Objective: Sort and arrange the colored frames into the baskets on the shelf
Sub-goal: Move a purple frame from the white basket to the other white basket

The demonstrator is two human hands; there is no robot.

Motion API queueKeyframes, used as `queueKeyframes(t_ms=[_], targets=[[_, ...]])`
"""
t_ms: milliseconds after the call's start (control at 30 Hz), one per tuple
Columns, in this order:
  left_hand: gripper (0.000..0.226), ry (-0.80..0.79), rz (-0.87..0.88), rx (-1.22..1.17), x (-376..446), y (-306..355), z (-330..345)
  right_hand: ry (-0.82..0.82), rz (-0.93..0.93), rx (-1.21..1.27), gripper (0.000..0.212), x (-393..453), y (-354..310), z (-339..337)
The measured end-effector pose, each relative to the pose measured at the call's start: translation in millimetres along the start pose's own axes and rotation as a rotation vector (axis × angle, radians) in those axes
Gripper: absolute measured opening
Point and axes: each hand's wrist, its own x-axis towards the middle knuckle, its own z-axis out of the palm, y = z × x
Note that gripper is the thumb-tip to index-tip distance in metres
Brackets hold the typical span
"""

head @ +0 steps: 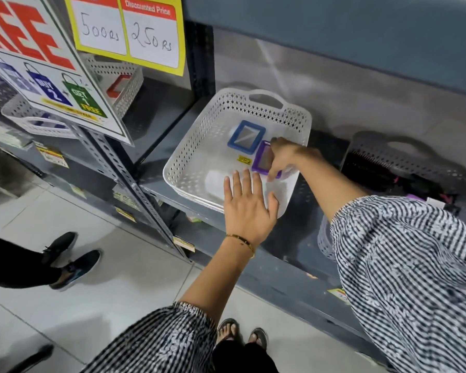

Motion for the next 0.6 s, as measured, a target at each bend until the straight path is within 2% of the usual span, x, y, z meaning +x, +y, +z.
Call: queueKeyframes(t_ms=[67, 133, 267, 500, 600], targets=[[0.061, -0.003, 0.003, -0.007, -0.3, -0.3, -0.2, -0.051, 0.002, 0.004, 0.092, -1.1, -1.7, -0.4], [0.061, -0.011, 0.006, -0.008, -0.2, -0.8, -0.3, -0.036, -0.011, -0.016, 0.092, -3.0, -2.8, 1.6], [0.062, -0.012, 0.025, -0.019, -0.3, -1.6, 0.3, 0.080, -0.049, -0.072, 0.091, -11.5, -1.5, 6.0], [0.068, 0.072, 0.121, -0.081, -5.2, -5.9, -5.1, 0.333, -0.160, 0.066, 0.099, -46.0, 5.4, -0.7], [0.070, 0.104, 0.162, -0.101, -10.4, -1.5, -11.6, 0.399, -0.133, 0.069, 0.099, -73.2, 17.7, -13.2]])
